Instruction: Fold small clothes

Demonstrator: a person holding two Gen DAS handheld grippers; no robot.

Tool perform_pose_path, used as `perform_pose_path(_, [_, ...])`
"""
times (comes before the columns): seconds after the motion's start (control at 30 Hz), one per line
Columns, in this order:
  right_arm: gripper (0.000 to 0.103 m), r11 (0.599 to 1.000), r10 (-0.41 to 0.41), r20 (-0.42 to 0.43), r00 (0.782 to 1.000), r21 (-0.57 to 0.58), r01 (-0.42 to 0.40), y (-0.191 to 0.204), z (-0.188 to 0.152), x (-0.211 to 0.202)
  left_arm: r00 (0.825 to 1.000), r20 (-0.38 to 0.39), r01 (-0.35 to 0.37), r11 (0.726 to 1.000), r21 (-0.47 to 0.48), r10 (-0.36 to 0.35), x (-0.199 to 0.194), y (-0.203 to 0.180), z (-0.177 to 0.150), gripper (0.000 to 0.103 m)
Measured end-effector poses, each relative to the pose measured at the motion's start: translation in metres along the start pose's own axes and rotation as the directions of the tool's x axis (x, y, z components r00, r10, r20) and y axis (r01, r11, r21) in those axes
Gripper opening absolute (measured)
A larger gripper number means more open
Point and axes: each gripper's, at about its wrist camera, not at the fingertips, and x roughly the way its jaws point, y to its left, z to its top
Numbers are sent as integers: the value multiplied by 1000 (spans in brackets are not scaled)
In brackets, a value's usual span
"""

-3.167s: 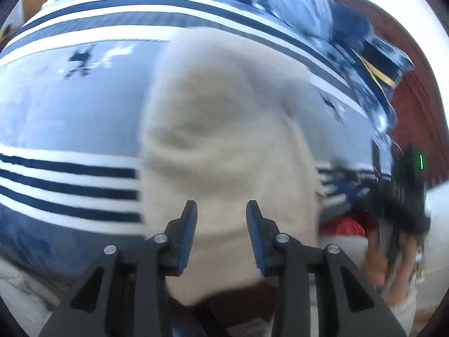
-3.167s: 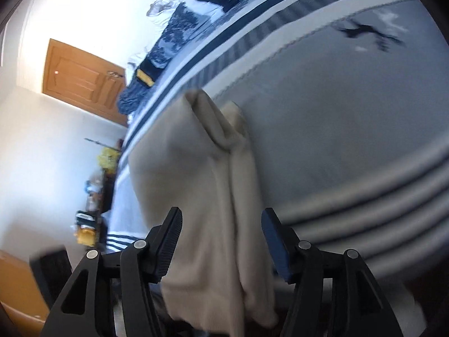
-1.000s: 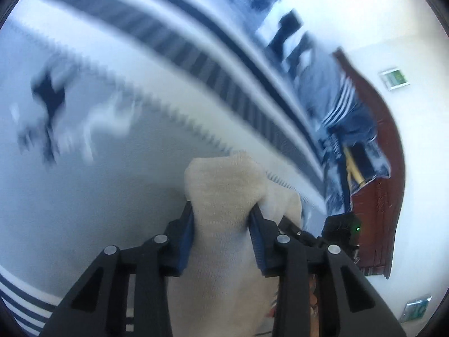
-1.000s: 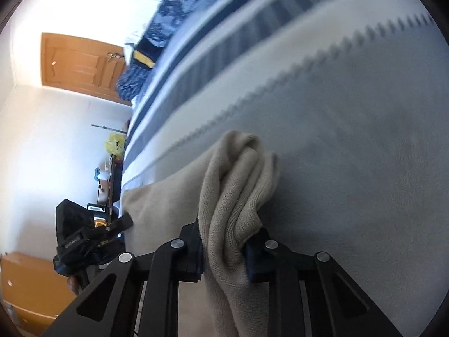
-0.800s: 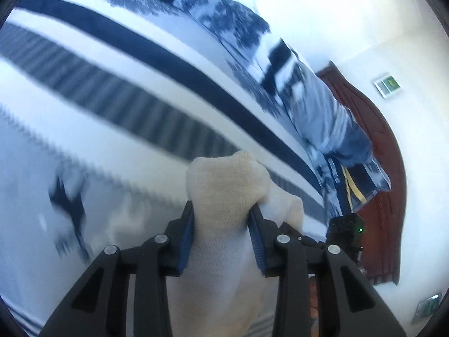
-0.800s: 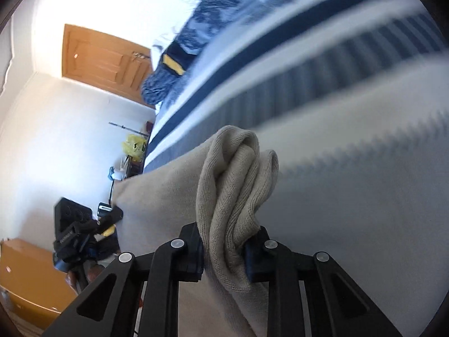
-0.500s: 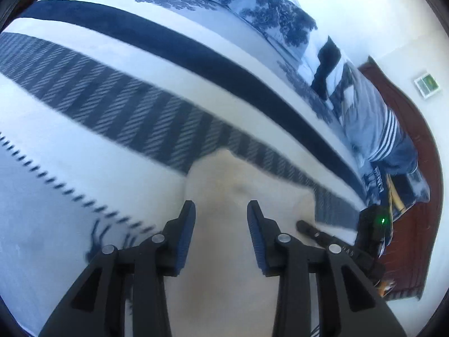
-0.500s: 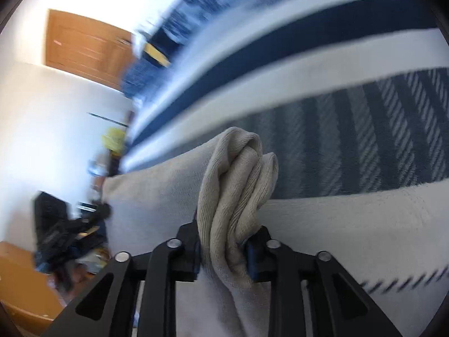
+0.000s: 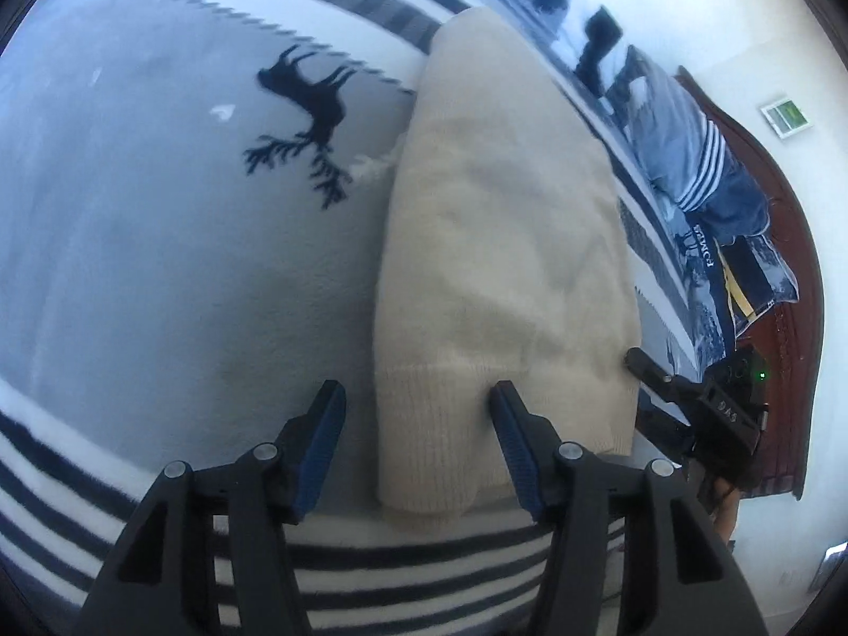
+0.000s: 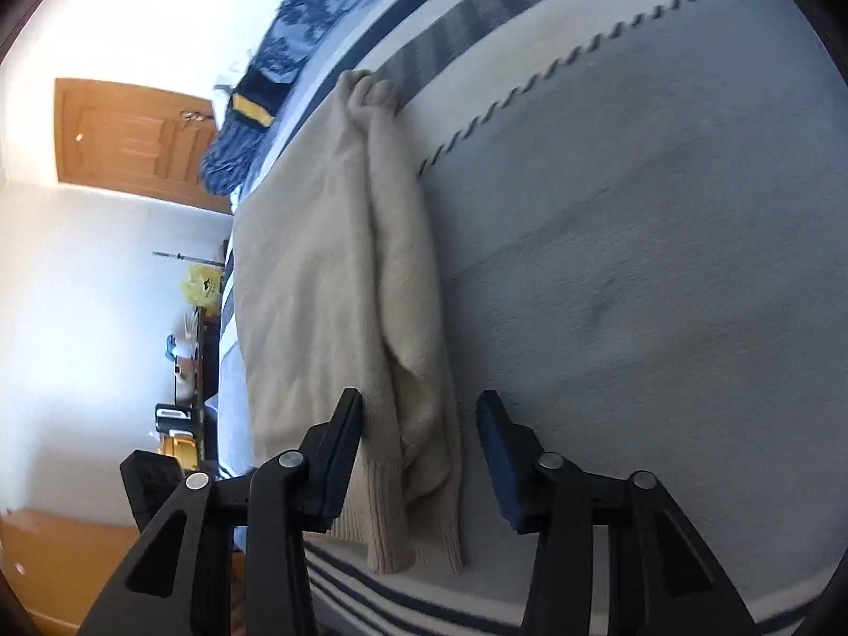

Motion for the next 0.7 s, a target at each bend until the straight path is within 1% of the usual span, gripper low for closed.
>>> perform_pose_path(0.03, [42,999,-13,25,1000,-51,14,5,-1,0,1000,-4,6,1000,17,-6,0,-2,1,24])
perform_pose_path(0.07, [27,996,-30,36,999,-87,33,9,-1,2,1000,-16,20,1000,15,-20,-1,-2,2,16])
perform_pose_path(0.1, [19,992,-50,37,998,-118,54,14,-3,2,1000,-15,26,1000,11,-26,-5,-1,3,15])
perform_pose_path(0.13, [14,992,-39,22,999,-120,41,17,-6,2,999,-5,46,999,-2,-46,-12,2,4,13])
perform_pose_path(0.17, [13,993,-27,19,999,-112,29,22,-7,0,996,14,91,996,-9,-91,-23,5,4,12])
perform_pose_path(0.2, [12,994,-13,22,1000,-109,15,28,-8,-6,993,29,115,993,-13,-114,-30,8,4,12])
perform_pose_path(0.27, [9,997,41,35,999,-68,-39,39,-11,-12,993,25,115,992,-42,-114,-32,18,3,12])
perform_pose_path(0.3, [9,997,49,36,998,-60,-47,39,-13,-13,993,11,118,992,-53,-117,-26,21,2,13])
perform_pose_path(0.33, [8,998,17,30,999,-65,-15,33,-15,-6,995,-17,96,994,-56,-97,-17,26,1,15])
perform_pose_path(0.37, [8,998,-22,18,1000,-64,24,26,-16,1,998,-37,39,998,-40,-41,-8,28,-1,19])
perform_pose_path(0.4, [8,998,-45,-10,999,-50,44,15,-17,13,999,-37,29,999,-29,-30,-4,28,-3,21])
perform_pose_path(0.43, [9,1000,-10,-23,1000,-25,10,7,-17,19,999,-25,36,999,-19,-37,-7,27,-5,21])
perform_pose_path(0.47, [15,1000,12,-18,1000,-5,-12,4,-15,17,999,-20,39,999,-14,-39,-11,26,-5,23])
perform_pose_path(0.5, [20,999,43,-7,999,21,-43,4,-14,9,999,-14,37,999,-4,-37,-15,24,-4,29])
perform_pose_path(0.53, [40,998,63,3,998,18,-63,6,-14,4,999,-5,36,999,3,-36,-19,24,-4,33])
perform_pose_path(0.57, [68,997,76,14,997,5,-76,11,-15,-3,999,8,33,999,9,-33,-22,23,-2,34])
perform_pose_path(0.6, [77,998,59,23,998,0,-59,15,-18,-12,999,18,33,999,11,-33,-24,23,-2,36])
perform_pose_path(0.63, [78,999,46,23,999,1,-46,17,-23,-17,999,19,41,999,8,-41,-23,22,-1,36])
perform_pose_path(0.67, [78,998,56,12,998,7,-56,17,-28,-20,999,3,55,999,3,-55,-19,20,0,36])
perform_pose_path(0.7, [78,997,61,-11,998,39,-60,14,-36,-16,998,-15,66,998,-1,-66,-13,18,0,36])
